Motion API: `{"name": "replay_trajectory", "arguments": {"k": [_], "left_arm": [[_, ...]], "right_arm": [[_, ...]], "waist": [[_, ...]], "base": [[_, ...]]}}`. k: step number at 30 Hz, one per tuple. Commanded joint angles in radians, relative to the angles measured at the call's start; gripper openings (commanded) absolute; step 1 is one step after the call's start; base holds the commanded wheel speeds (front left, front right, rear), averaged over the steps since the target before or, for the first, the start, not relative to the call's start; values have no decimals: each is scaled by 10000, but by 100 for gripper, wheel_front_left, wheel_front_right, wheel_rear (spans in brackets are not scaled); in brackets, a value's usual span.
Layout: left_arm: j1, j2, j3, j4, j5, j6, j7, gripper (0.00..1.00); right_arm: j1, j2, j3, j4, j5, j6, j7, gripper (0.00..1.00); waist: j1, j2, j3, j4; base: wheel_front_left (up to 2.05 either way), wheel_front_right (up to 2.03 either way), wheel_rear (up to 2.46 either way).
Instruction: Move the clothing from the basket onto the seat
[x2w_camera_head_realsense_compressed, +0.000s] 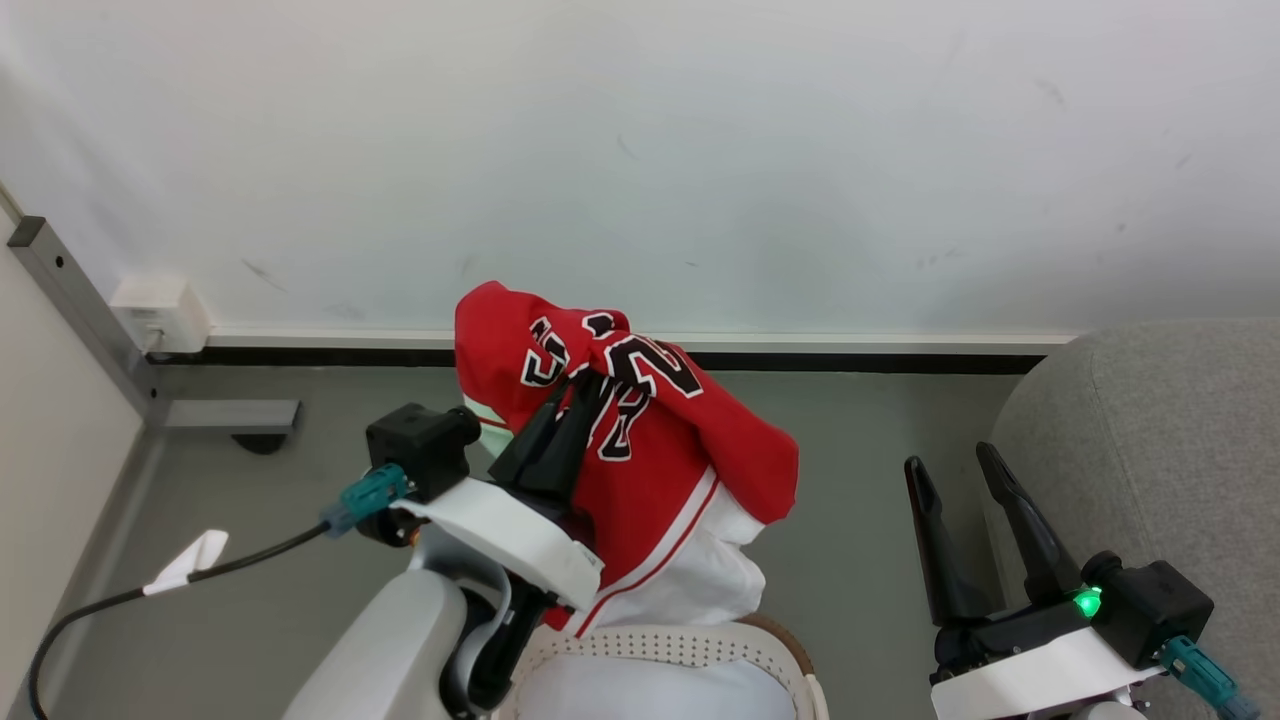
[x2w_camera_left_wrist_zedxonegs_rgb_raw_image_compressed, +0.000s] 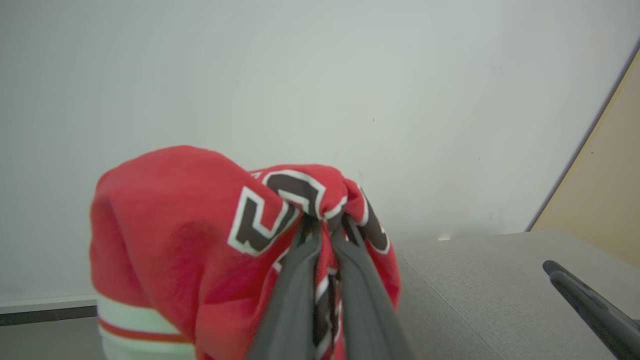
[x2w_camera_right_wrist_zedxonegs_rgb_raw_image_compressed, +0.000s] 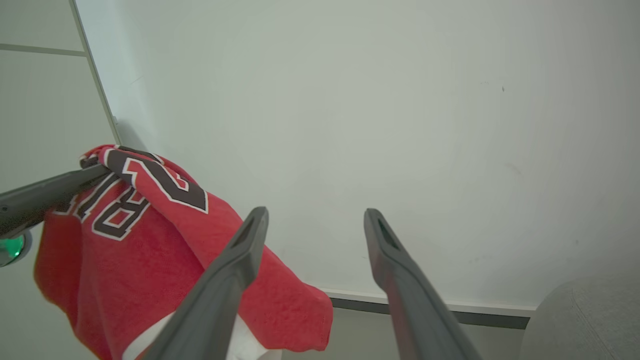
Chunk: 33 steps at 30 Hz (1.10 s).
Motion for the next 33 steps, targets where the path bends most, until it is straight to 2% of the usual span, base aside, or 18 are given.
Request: {"name": "replay_trajectory", "arguments": {"k": [1, 8, 14, 21, 30, 33], "left_arm": [[114, 84, -2, -131, -25, 50, 22, 0], [293, 155, -70, -465, 17, 211, 110, 0], [410, -25, -393, -645, 134, 202, 160, 0], [619, -447, -1214, -621, 156, -80, 291, 0], [712, -828, -2267, -555, -19, -410, 412, 0], [561, -806, -2659, -506, 390, -420, 457, 0]], "right_arm": [[61, -112, 20, -24, 63, -21, 9, 100], [-87, -394, 649, -37, -229, -21, 7, 100], [-446, -600, 1868, 270, -170, -21, 9, 100], [-1434, -812, 3091, 1874, -455, -21, 89, 100], [-2202, -773, 3515, 4036, -790, -21, 685, 100], [-2346, -793, 3540, 4584, -826, -21, 711, 100]], "waist": [[1, 0, -20, 15], [1, 0, -138, 95], [1, 0, -220, 369], [1, 0, -308, 1091], [1, 0, -527, 2320], [1, 0, -618, 2711]], "base": [[0, 0, 0], [0, 0, 0], [0, 0, 0], [0, 0, 0], [0, 0, 0], [0, 0, 0]]}}
